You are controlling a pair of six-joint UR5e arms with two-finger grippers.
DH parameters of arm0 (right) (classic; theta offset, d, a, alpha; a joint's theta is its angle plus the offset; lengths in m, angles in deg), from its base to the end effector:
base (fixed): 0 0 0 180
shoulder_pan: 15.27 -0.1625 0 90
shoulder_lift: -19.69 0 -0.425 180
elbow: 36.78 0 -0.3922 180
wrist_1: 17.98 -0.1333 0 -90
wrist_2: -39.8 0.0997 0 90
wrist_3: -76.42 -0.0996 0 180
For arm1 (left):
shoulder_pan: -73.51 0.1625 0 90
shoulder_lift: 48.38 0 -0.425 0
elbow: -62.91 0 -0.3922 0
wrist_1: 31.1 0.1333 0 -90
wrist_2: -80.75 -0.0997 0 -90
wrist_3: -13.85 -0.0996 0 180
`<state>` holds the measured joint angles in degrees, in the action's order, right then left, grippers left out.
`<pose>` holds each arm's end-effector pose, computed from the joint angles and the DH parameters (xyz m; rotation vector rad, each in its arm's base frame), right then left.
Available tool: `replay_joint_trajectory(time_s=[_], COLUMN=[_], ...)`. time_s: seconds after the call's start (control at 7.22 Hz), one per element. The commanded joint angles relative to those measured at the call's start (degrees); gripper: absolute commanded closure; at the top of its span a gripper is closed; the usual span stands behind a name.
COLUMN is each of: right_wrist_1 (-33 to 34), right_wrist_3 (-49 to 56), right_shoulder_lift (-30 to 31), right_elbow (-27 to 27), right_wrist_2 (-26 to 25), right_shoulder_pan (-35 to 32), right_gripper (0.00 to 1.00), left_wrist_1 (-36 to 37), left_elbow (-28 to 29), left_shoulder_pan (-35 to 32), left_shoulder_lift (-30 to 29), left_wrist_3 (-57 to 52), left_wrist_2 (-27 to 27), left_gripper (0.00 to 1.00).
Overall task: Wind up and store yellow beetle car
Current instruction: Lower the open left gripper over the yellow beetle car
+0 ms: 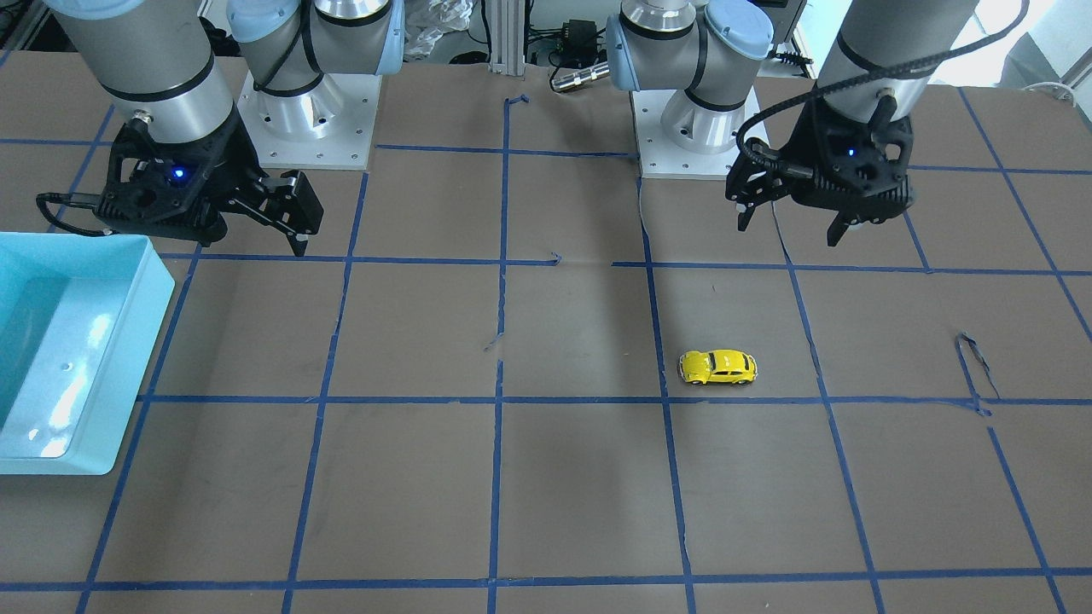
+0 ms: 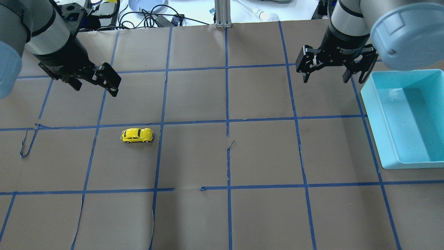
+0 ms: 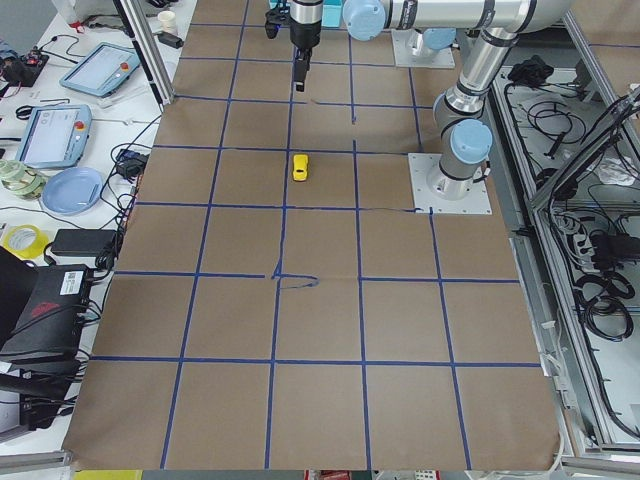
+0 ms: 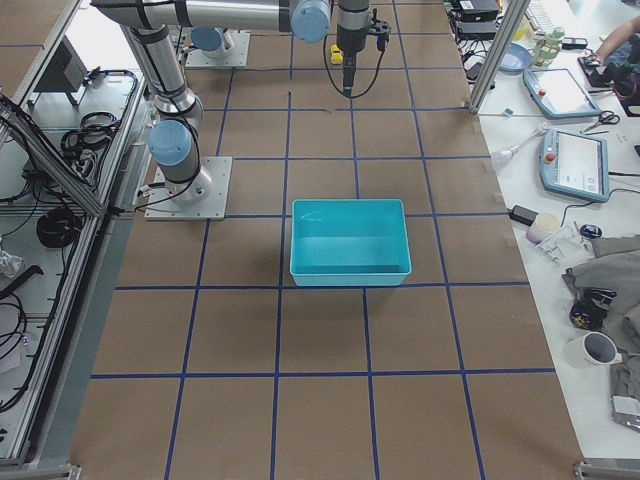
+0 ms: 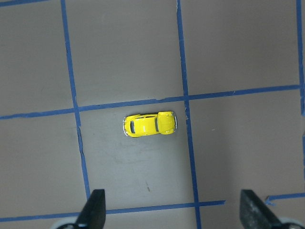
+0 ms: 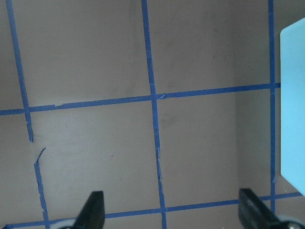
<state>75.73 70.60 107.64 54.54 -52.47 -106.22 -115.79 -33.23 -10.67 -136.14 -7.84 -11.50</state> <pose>0.1377 -0.5048 0.4652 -0.1320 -3.0996 0.0128 -0.0804 -0.4875 0.4635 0.4269 3.0680 -0.0226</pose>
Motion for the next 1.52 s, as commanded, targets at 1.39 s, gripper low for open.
replay_joint_trajectory(time_s=[1.39], right_wrist_1=[0.0], right_wrist_3=[0.0], right_shoulder_lift=[0.0], right_elbow=[0.0], right_wrist_2=[0.0], right_shoulder_pan=[0.0], right_gripper=[0.00], left_wrist_1=[40.7], left_elbow=[-22.7], left_shoulder_pan=[3.2], left_shoulder_lift=[-16.8], left_wrist_3=[-68.5], left_wrist_2=[-0.5], left_gripper=[0.22])
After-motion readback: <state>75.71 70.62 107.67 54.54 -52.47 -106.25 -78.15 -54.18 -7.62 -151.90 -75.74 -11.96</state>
